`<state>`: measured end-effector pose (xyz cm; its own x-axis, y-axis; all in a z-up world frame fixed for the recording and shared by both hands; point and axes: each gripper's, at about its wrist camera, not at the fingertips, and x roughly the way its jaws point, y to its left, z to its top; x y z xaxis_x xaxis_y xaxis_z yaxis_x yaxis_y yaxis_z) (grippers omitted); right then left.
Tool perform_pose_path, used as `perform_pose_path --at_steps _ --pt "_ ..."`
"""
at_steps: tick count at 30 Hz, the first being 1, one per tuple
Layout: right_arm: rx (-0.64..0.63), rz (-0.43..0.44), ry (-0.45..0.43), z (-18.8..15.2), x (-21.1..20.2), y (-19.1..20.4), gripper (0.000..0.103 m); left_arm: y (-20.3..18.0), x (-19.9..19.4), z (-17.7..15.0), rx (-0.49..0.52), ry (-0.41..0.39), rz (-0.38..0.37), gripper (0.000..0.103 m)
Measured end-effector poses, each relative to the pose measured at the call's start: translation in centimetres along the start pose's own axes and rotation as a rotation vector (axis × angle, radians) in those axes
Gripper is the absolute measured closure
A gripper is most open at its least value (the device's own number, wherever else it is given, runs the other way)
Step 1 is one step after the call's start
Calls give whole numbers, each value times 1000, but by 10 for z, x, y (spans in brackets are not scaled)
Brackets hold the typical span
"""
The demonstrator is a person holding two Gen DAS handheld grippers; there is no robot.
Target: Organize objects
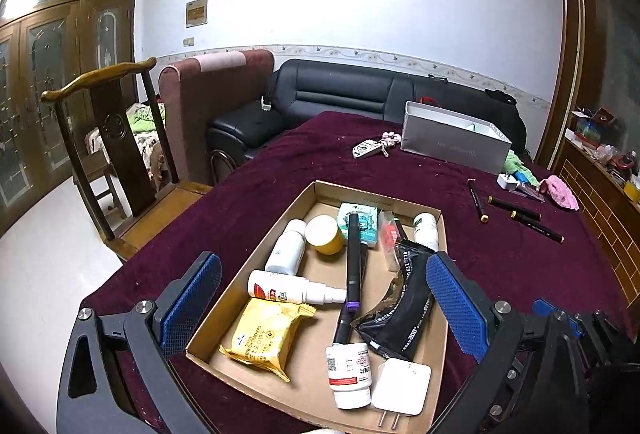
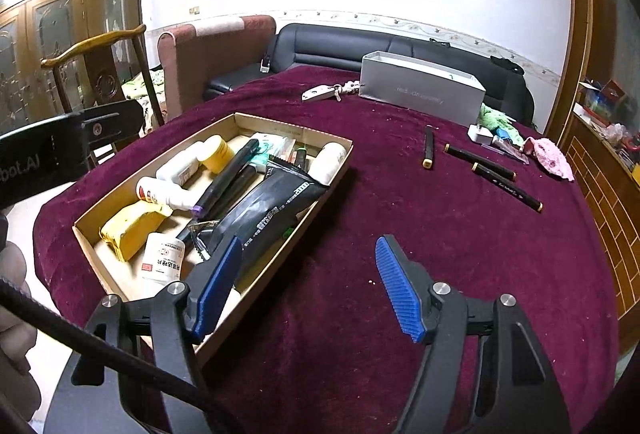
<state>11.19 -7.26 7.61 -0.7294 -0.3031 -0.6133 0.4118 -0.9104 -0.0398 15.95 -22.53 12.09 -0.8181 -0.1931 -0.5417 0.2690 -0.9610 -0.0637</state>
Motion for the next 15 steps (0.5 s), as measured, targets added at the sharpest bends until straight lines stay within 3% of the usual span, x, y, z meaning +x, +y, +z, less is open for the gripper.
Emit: perform_pose_path --at_steps 15 --pt "0 12 26 -1 7 4 34 4 8 -4 -17 28 18 2"
